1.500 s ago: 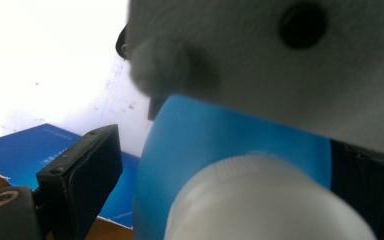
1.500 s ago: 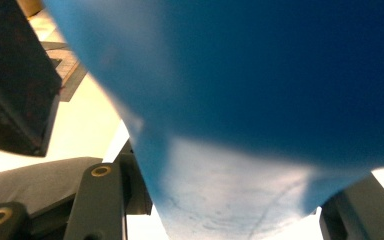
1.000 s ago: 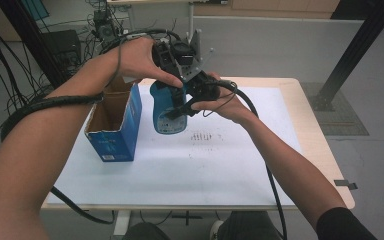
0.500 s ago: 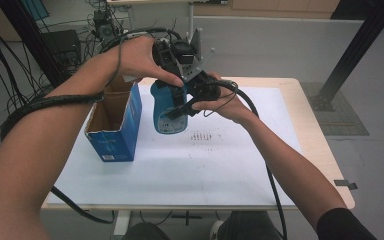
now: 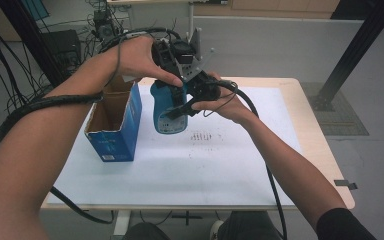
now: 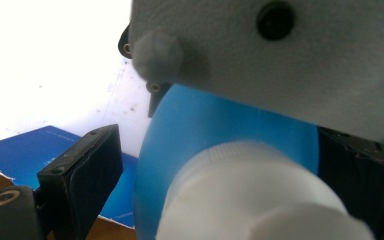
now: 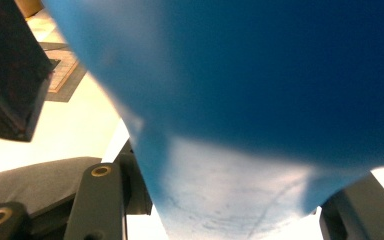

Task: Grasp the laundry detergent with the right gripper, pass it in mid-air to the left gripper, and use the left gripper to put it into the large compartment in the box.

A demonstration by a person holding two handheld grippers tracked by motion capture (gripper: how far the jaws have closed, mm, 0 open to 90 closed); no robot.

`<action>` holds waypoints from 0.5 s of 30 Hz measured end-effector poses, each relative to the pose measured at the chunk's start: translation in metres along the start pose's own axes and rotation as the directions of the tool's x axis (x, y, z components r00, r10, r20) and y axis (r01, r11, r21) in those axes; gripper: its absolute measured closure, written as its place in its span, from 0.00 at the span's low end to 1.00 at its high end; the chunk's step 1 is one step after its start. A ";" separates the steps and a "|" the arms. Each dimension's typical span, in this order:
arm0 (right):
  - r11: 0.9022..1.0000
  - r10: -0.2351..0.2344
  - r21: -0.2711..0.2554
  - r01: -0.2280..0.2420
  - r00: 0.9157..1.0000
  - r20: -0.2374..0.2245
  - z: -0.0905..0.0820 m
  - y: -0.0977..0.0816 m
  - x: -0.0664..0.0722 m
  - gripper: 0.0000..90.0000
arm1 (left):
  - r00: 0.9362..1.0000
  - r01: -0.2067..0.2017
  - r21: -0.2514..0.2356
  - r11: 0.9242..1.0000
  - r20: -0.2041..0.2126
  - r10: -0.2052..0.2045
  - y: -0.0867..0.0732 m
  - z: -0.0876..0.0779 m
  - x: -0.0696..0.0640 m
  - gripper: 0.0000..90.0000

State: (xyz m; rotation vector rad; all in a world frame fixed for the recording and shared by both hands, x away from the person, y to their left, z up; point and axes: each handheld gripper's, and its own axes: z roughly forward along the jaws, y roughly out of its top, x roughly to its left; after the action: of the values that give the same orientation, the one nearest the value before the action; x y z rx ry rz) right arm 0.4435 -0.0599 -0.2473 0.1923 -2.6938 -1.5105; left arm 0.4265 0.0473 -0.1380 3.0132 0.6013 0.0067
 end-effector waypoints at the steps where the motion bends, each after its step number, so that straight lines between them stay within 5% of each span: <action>1: 1.000 0.000 -0.001 0.000 1.000 -0.001 0.000 0.000 0.000 0.48 | 1.000 0.001 -0.001 1.000 -0.001 -0.001 0.000 0.000 0.000 0.09; 15: 1.000 -0.006 -0.003 0.006 1.000 -0.001 0.000 0.001 0.000 0.48 | 1.000 0.002 0.003 1.000 -0.004 -0.002 0.000 0.000 -0.001 0.09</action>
State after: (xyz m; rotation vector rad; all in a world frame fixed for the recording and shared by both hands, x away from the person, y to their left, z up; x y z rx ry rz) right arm 0.4438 -0.0596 -0.2467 0.2009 -2.6932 -1.5151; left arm 0.4259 0.0474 -0.1377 3.0166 0.6049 0.0121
